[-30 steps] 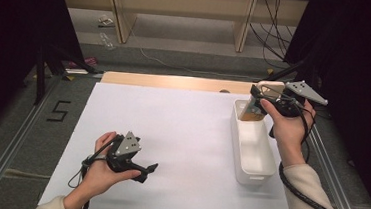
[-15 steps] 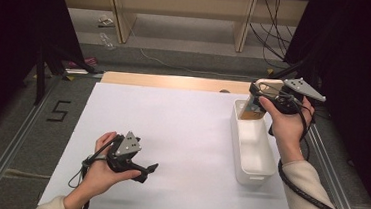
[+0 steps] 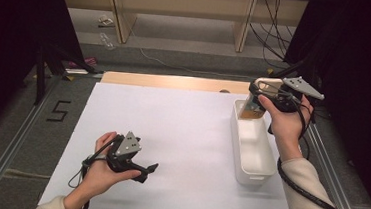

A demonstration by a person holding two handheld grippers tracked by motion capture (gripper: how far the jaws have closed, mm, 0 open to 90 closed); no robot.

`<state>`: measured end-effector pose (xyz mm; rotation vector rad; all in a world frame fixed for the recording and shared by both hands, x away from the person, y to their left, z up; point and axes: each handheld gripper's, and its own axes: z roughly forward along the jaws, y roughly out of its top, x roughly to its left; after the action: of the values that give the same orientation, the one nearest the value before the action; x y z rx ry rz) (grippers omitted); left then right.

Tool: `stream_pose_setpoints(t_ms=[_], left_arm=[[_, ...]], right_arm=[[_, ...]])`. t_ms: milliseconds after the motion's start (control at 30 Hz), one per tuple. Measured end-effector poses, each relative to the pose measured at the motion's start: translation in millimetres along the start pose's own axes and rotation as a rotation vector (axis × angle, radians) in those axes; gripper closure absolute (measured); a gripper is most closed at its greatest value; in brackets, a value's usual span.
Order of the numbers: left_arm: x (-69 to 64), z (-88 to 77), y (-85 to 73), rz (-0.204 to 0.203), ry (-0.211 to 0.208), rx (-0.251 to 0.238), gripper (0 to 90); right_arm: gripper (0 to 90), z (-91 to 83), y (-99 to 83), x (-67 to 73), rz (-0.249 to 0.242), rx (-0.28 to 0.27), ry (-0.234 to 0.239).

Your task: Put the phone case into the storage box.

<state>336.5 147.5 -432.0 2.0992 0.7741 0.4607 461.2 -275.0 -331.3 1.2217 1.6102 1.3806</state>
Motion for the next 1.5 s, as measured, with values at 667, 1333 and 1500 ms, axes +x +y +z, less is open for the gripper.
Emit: stream_pose_setpoints(t_ms=[667, 1333, 1500], left_arm=[[-0.7, -0.3, 0.7, -0.002, 0.001, -0.004, 0.0], [-0.6, 0.0, 1.0, -0.002, 0.002, -0.005, 0.0], [-0.7, -0.2, 1.2, -0.001, 0.003, -0.006, 0.0]], right_arm=[[13.2, 5.8, 3.4, 2.4, -0.008, 0.004, -0.003], [13.2, 9.2, 2.5, 1.1, -0.004, 0.011, -0.009], [13.2, 10.8, 3.5, 0.9, -0.005, 0.010, -0.012]])
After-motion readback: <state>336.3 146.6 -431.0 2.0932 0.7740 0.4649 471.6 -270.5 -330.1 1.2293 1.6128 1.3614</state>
